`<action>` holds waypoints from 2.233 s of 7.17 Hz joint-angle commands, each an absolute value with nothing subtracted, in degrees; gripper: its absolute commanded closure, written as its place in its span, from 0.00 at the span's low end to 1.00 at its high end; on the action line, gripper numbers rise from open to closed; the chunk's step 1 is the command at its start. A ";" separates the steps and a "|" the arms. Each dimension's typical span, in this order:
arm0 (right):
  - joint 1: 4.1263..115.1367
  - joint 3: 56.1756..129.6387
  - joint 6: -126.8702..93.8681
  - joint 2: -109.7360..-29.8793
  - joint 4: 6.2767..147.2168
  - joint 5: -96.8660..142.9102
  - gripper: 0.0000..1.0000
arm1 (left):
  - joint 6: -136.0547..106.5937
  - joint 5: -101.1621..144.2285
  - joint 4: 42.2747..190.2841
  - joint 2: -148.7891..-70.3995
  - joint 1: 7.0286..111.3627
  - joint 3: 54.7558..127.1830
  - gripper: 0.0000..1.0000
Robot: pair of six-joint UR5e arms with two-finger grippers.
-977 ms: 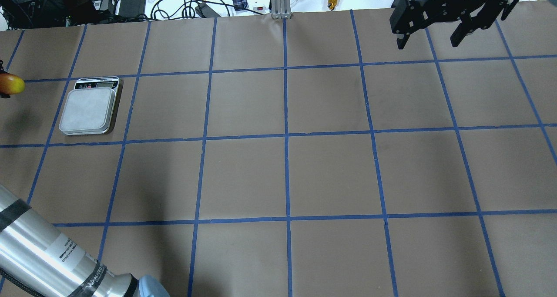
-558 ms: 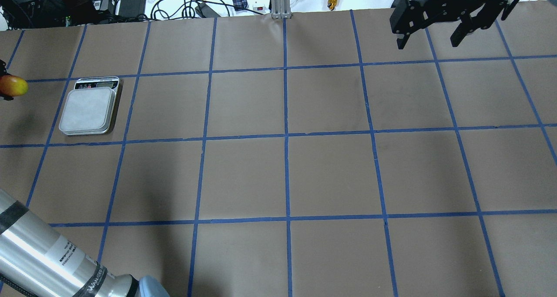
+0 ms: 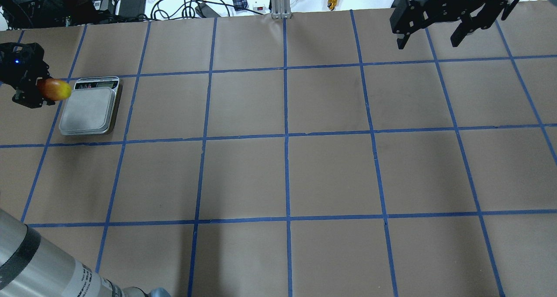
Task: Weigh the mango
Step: 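Lift the mango with the left gripper and carry it over the scale, then lower the mango onto the scale platform and open the left gripper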
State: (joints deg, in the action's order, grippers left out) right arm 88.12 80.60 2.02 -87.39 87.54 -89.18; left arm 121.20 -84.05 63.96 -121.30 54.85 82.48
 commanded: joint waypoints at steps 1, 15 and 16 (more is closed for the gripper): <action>88.15 80.60 2.02 -87.36 87.54 -89.12 0.00 | 119.53 -84.20 63.63 -122.08 55.72 83.93 0.81; 88.15 80.60 2.02 -87.45 87.54 -89.21 0.00 | 117.88 -84.64 63.69 -117.89 57.22 85.69 0.00; 88.07 80.60 2.02 -87.45 87.54 -89.21 0.00 | 115.95 -85.16 67.03 -114.64 57.30 85.52 0.00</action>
